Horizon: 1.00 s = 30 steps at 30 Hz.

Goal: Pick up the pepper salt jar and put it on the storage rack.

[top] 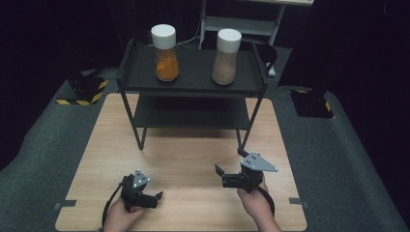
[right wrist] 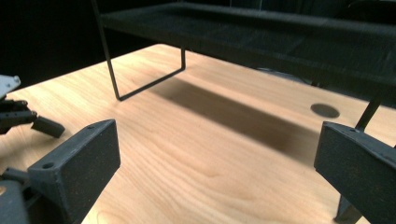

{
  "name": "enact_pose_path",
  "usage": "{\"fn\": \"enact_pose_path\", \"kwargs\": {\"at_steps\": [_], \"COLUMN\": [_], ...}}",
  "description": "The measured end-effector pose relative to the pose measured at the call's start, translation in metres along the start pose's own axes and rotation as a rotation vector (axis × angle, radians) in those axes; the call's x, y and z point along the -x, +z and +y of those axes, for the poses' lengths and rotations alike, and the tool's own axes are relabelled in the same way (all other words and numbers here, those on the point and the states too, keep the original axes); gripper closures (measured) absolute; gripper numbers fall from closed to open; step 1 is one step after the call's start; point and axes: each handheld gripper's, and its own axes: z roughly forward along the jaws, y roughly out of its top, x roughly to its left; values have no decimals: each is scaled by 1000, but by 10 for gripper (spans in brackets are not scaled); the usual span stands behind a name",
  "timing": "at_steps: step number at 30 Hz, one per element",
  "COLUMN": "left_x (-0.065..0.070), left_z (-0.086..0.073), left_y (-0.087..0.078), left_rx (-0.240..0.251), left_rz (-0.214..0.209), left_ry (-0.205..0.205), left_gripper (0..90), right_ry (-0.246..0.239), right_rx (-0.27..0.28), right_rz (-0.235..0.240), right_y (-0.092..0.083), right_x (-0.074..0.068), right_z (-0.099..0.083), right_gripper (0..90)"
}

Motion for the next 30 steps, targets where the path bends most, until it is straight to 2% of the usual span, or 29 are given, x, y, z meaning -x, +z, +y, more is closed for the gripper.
{"fn": "enact_pose_path", "kwargs": {"at_steps": [9, 14, 17, 18, 23, 30], "left_x": [0, 0, 0, 0, 0, 0], "left_z": [0, 0, 0, 0, 0, 0], "left_y": [0, 0, 0, 0, 0, 0], "left_rx": [0, 0, 0, 0, 0, 0], "left_rz": [0, 0, 0, 0, 0, 0], "left_ry": [0, 0, 0, 0, 0, 0], "left_gripper": [3, 4, 4, 4, 4, 4], "right_ry": [24, 36, 29, 13, -14, -14], "right_rx": [-58, -110, -127, -149, -185, -214], "right_rz": [11, 0, -13, -20, -28, -37], "right_y": [6, 9, 9, 10, 13, 13], "right_x": [0, -1, -4, -8, -15, -18], "right_z": [-25, -39, -43, -45, -51, -54], "right_gripper": [0, 0, 0, 0, 0, 1]}}
